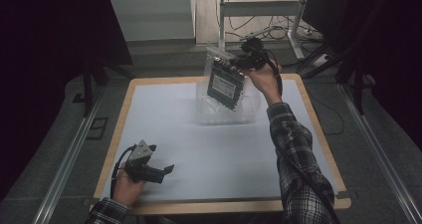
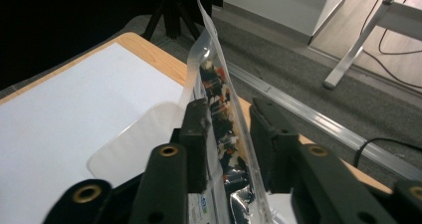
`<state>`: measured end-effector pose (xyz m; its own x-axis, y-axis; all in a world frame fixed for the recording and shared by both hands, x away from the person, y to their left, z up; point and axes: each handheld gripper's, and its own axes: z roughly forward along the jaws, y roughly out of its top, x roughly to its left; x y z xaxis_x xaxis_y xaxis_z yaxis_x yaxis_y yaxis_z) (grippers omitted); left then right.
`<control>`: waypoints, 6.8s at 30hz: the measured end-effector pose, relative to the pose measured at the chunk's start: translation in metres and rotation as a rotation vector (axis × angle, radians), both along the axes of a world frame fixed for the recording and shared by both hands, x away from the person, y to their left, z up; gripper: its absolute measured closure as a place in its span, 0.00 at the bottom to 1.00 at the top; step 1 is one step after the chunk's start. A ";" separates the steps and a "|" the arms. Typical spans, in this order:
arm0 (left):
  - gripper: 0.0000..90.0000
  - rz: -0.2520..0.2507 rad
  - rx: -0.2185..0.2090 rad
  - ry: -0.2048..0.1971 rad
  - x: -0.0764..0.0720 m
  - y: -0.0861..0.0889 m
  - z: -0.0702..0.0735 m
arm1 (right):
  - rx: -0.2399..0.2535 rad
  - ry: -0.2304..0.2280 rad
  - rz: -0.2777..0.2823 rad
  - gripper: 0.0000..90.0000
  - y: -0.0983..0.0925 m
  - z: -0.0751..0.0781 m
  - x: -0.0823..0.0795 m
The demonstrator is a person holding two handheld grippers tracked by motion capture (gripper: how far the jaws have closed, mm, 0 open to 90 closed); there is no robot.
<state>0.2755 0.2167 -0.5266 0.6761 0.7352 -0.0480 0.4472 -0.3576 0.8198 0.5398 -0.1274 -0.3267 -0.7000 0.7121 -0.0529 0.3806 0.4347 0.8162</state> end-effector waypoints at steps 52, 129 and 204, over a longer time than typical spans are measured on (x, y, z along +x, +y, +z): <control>0.00 -0.014 0.019 0.017 0.000 -0.004 0.000 | 0.043 0.004 0.035 0.24 -0.034 0.009 -0.037; 0.00 -0.014 0.037 0.010 -0.001 -0.006 -0.001 | 0.022 -0.057 0.044 0.00 -0.081 -0.035 -0.129; 0.00 -0.015 0.043 0.007 -0.001 -0.008 -0.001 | 0.053 -0.038 0.034 0.01 -0.115 -0.121 -0.208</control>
<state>0.2741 0.2091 -0.5272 0.6866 0.7267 -0.0212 0.4475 -0.3994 0.8002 0.3319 -0.2423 -0.4475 -0.7223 0.6903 -0.0423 0.3346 0.4024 0.8521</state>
